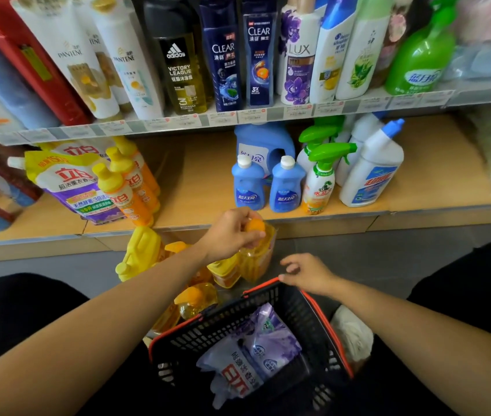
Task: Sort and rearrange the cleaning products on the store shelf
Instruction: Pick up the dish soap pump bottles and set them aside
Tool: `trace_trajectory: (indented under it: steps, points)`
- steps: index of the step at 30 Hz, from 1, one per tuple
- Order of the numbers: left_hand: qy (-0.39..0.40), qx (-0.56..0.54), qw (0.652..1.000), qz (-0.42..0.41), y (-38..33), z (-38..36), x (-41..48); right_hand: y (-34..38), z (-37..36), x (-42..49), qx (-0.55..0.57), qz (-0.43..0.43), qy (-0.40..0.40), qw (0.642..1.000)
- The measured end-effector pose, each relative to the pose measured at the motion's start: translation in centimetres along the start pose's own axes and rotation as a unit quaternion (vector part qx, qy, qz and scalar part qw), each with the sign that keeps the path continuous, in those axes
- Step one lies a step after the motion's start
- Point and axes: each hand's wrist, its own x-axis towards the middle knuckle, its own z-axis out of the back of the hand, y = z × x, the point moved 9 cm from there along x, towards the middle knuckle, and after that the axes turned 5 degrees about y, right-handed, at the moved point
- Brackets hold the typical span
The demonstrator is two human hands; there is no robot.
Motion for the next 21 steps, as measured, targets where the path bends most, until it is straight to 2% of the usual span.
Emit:
trace_trajectory:
  steps: [2,5,8,11,14,16,19,21]
  points:
    - [0.003,0.011,1.0,0.028,2.2,0.4,-0.2,-0.2,-1.9,0.5,-0.134,0.029,0.036,0.99]
    - [0.011,0.054,0.997,0.057,5.3,0.6,-0.7,0.1,-1.8,1.2,-0.219,0.051,0.014,0.974]
    - [0.064,0.134,0.985,0.082,8.3,-0.3,-1.6,0.4,-1.8,1.6,-0.234,0.06,0.013,0.97]
    - [0.143,0.219,0.959,0.107,10.6,-1.5,-2.5,0.5,-2.1,1.7,-0.241,0.064,0.017,0.968]
    - [0.168,0.262,0.943,0.118,10.8,-1.1,-3.0,0.4,-2.1,1.8,-0.236,0.059,0.024,0.97]
    - [0.182,0.328,0.919,0.121,10.4,-0.7,-3.1,0.4,-2.0,1.8,-0.237,0.052,0.029,0.97]
    - [0.173,0.453,0.867,0.116,9.4,0.5,-2.8,0.5,-2.2,2.0,-0.248,0.036,0.049,0.967]
    - [0.117,0.496,0.854,0.101,8.0,2.1,-2.4,0.5,-2.4,2.3,-0.264,0.021,0.076,0.961]
